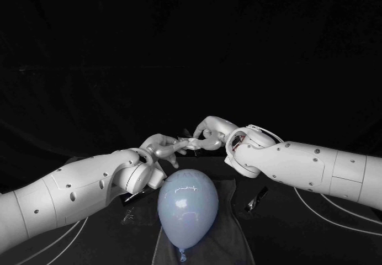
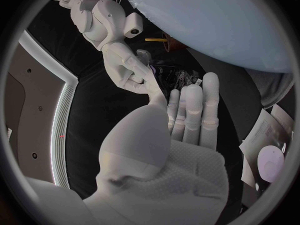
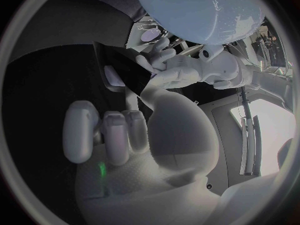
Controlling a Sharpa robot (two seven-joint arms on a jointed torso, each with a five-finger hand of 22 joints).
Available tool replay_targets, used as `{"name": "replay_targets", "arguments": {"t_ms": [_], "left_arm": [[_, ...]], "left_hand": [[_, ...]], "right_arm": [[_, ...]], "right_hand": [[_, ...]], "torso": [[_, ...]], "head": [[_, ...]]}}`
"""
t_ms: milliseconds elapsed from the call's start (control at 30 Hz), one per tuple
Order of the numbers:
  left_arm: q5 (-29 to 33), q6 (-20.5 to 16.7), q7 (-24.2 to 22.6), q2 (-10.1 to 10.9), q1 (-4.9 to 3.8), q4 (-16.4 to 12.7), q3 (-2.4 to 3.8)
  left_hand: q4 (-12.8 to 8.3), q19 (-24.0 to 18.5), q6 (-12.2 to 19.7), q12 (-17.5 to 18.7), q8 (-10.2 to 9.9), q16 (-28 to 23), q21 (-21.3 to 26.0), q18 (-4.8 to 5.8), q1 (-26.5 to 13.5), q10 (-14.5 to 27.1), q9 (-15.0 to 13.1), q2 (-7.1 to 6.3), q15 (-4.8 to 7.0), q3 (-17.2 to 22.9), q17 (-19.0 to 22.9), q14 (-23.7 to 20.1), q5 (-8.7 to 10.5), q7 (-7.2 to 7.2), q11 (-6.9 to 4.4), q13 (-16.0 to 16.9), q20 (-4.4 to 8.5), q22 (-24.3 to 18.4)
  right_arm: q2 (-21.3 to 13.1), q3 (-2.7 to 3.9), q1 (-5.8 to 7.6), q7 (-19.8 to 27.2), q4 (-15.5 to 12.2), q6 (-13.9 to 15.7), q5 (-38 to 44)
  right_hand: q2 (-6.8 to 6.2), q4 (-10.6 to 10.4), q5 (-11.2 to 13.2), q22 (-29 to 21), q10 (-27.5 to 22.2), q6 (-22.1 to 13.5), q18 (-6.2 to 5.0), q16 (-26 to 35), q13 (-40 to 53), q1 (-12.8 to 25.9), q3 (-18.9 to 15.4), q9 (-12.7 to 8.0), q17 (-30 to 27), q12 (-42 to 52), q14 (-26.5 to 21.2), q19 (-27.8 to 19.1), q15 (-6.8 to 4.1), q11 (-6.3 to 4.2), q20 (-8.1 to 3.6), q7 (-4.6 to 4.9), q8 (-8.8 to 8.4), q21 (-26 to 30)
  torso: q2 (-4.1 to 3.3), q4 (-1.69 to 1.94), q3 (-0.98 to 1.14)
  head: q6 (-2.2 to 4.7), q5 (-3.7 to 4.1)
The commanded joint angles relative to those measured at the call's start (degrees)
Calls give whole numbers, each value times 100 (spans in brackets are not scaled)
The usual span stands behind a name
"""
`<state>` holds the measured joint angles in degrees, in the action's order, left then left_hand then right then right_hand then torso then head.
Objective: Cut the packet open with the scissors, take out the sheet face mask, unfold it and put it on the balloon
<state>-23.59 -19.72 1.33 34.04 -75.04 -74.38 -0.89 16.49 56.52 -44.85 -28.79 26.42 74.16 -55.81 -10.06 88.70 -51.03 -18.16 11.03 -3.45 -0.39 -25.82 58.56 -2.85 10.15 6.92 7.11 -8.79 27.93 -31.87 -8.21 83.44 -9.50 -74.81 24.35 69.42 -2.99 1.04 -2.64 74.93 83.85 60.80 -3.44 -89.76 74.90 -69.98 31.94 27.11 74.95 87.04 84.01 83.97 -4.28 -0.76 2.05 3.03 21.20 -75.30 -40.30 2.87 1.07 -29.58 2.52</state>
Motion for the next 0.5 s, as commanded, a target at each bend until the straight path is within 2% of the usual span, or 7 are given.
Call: {"name": "replay_targets", "arguments": {"t_ms": [33, 133, 267, 333, 367, 433, 500], "left_arm": [[98, -72, -180, 5, -8, 1, 5], [137, -112, -229, 10, -8, 2, 5], [180, -176, -284, 15, -9, 10, 5], [200, -206, -307, 16, -9, 15, 5], [207, -217, -316, 15, -10, 17, 5], [214, -236, -327, 14, -10, 18, 5], [220, -259, -341, 12, -10, 17, 5]], "left_hand": [[6, -4, -53, 42, 22, 23, -39, -56, 86, -52, 10, 32, 51, 94, 14, -1, 12, -20, -15, -20, 46, -2], [-9, -2, -160, 79, 66, 20, -44, -57, 208, -148, 6, 89, 88, 294, 26, 7, 11, -93, -64, -55, 74, 1], [1, 8, -285, 186, 129, 14, -61, -55, 375, -336, -5, 23, 149, 685, 46, 33, 8, -161, -123, -137, 134, 10], [32, 14, -342, 319, 154, 8, -73, -51, 333, -488, -3, -133, 165, 1054, 64, 57, 11, -177, -133, -223, 158, 18], [13, 16, -368, 330, 167, 11, -77, -50, 336, -525, -7, -155, 171, 1120, 65, 63, 8, -191, -146, -231, 160, 20], [5, 24, -436, 409, 193, 18, -95, -52, 310, -649, -11, -288, 195, 1440, 72, 88, 6, -213, -173, -278, 180, 31], [15, 19, -505, 554, 216, 16, -117, -52, 157, -803, -20, -550, 205, 2041, 86, 106, 10, -220, -183, -326, 201, 48]], "right_arm": [[-6, 7, 5, -22, 6, -53, 52], [-13, 7, 5, -34, 26, -61, 59], [-25, 7, 5, -44, 40, -54, 66], [-29, 7, 5, -46, 37, -50, 68], [-30, 7, 5, -46, 34, -48, 69], [-31, 7, 5, -45, 29, -46, 69], [-32, 7, 5, -40, 23, -44, 70]], "right_hand": [[44, 20, -16, 1066, 467, 48, 50, -19, 1294, -20, 13, 303, 1483, 27, 595, 73, -28, -41, -29, -3, 164, -18], [44, 20, -16, 1066, 467, 48, 50, -19, 1294, -20, 13, 303, 1483, 27, 595, 73, -28, -41, -29, -3, 164, -18], [44, 20, -16, 1066, 467, 48, 50, -19, 1294, -20, 13, 303, 1483, 27, 595, 73, -28, -41, -29, -3, 164, -18], [44, 20, -16, 1066, 467, 48, 50, -19, 1294, -20, 13, 303, 1483, 27, 595, 73, -28, -41, -29, -3, 164, -18], [44, 20, -16, 1066, 467, 48, 50, -19, 1294, -20, 13, 303, 1483, 27, 595, 73, -28, -41, -29, -3, 164, -18], [44, 20, -16, 1066, 467, 48, 50, -19, 1294, -20, 13, 303, 1483, 27, 595, 73, -28, -41, -29, -3, 164, -18], [44, 20, -16, 1066, 467, 48, 50, -19, 1294, -20, 13, 303, 1483, 27, 595, 73, -28, -41, -29, -3, 164, -18]], "torso": [[-3, 4, -2], [-2, 2, -3], [0, 2, -2], [1, 1, -2], [1, 1, -2], [-1, 2, -2], [-2, 1, -2]], "head": [[-12, 7], [-18, 4], [-26, -4], [-29, -7], [-29, -7], [-32, -19], [-33, -26]]}}
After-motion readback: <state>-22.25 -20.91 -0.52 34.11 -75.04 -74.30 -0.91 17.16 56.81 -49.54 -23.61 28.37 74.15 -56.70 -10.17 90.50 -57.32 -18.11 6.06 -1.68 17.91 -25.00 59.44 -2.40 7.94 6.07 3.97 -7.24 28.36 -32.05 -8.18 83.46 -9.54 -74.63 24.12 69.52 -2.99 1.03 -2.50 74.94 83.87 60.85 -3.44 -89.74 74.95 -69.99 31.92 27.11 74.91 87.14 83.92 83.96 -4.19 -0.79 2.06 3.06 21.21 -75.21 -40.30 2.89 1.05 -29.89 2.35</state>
